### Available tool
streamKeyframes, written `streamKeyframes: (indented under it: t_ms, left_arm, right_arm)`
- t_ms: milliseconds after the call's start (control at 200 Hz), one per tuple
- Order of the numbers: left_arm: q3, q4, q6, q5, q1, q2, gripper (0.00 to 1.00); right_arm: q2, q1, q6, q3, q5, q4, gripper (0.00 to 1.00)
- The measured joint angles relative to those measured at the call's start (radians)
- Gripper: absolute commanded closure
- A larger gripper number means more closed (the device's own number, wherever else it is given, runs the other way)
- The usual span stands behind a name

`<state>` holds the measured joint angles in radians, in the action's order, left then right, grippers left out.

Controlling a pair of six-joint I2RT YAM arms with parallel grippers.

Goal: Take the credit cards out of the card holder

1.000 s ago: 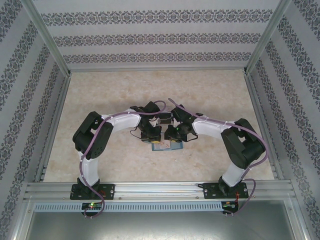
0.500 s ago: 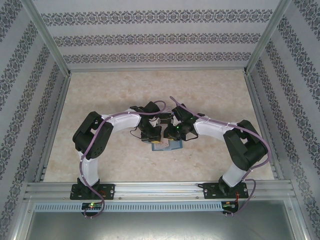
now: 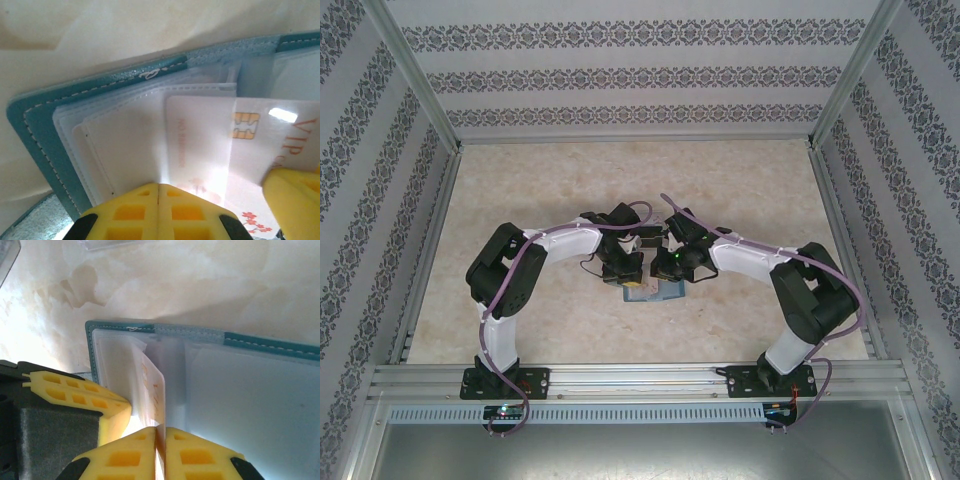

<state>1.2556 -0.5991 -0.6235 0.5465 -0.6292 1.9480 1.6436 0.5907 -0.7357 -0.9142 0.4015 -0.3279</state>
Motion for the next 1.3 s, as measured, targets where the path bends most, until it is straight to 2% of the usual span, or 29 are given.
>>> streamKeyframes:
  t_ms: [500, 859, 1054, 1299]
  left_arm:
    - [0.003, -0.005, 0.011, 0.0, 0.0, 0.0, 1.0]
    - [0.013, -0.023, 0.011, -0.005, 0.0, 0.0, 1.0]
    - [0.03, -0.053, 0.012, -0.005, 0.0, 0.0, 1.0]
    - [0.048, -0.053, 0.011, 0.001, -0.02, 0.0, 1.0]
  right_arm:
    - [-0.026, 0.001, 0.09, -0.048, -0.125, -0.147, 0.91]
    - [-0.027, 0.008, 0.108, -0.06, -0.155, -0.175, 0.9]
    - [-0.027, 0.014, 0.108, -0.065, -0.158, -0.178, 0.83]
    - [-0.027, 0.014, 0.1, -0.065, -0.142, -0.169, 0.82]
